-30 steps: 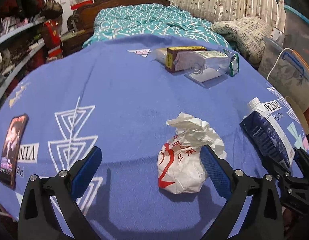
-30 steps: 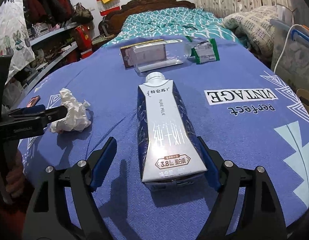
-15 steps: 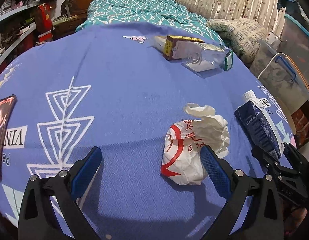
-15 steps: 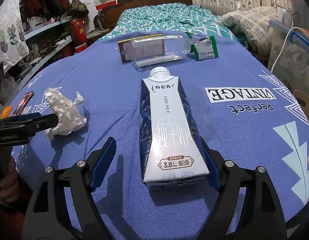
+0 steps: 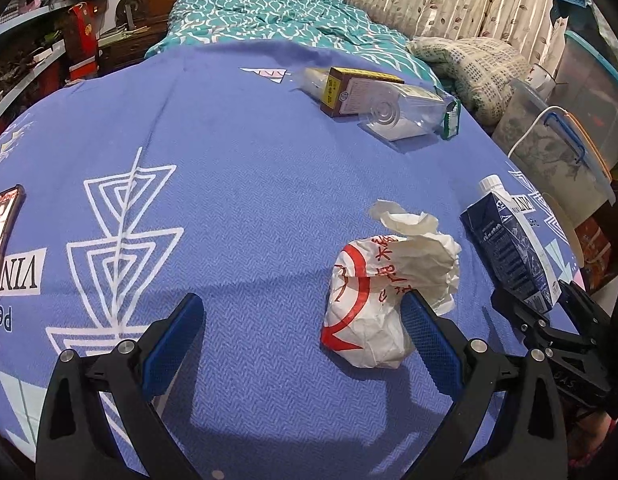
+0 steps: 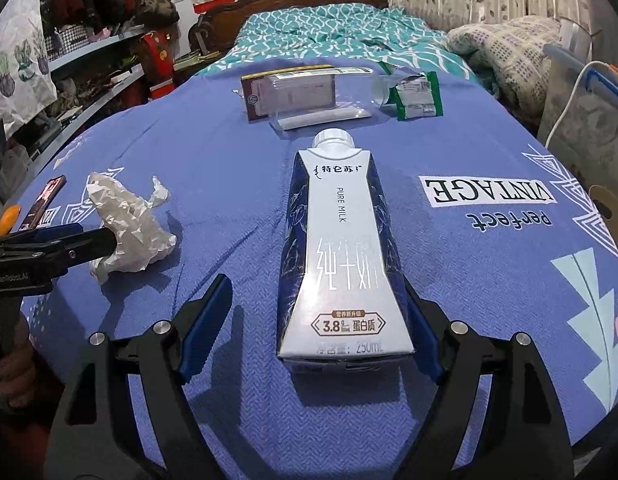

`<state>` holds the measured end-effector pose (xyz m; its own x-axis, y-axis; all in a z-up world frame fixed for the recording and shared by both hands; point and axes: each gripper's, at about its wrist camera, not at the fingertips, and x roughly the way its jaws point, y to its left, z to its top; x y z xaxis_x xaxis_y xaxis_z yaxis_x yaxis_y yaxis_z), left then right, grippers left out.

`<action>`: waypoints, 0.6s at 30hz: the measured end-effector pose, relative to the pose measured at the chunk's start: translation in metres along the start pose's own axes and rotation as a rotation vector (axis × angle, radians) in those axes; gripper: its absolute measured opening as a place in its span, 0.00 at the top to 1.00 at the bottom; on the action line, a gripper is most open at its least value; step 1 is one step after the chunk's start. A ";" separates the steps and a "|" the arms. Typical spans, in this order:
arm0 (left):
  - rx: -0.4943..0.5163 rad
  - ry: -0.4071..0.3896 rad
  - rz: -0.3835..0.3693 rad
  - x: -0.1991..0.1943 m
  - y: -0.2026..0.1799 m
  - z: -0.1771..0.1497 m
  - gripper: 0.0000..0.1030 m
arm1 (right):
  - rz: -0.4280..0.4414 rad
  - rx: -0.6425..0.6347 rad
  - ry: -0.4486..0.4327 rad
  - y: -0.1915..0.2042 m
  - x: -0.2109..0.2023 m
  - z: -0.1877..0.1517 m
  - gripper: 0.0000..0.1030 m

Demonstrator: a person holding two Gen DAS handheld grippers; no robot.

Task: Collect trash
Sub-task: 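Close left gripper on the red-white plastic bag while right lifts the milk carton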

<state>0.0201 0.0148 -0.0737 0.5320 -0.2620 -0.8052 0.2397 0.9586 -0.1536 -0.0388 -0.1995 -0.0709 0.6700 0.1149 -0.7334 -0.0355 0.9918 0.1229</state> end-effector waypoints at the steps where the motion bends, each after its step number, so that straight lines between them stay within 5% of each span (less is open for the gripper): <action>1: 0.002 -0.001 -0.001 0.000 -0.001 0.000 0.09 | 0.003 0.003 -0.001 0.000 0.000 0.000 0.22; 5: 0.012 -0.001 -0.035 -0.001 -0.003 0.004 0.23 | 0.014 0.012 -0.026 -0.005 -0.004 0.002 0.22; 8: 0.022 0.008 -0.091 0.000 -0.008 0.011 0.52 | 0.026 0.015 -0.047 -0.009 -0.008 0.003 0.47; 9: 0.028 0.019 -0.130 0.000 -0.013 0.014 0.70 | 0.037 0.014 -0.050 -0.011 -0.009 0.003 0.48; 12: 0.076 0.011 -0.122 -0.001 -0.032 0.024 0.74 | 0.021 0.010 -0.078 -0.016 -0.014 0.001 0.48; 18: 0.113 0.082 -0.293 0.014 -0.082 0.044 0.76 | -0.021 0.154 -0.137 -0.071 -0.030 -0.006 0.48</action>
<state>0.0435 -0.0723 -0.0476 0.3609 -0.5107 -0.7803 0.4644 0.8240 -0.3246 -0.0608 -0.2732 -0.0616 0.7645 0.0755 -0.6402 0.0860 0.9723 0.2173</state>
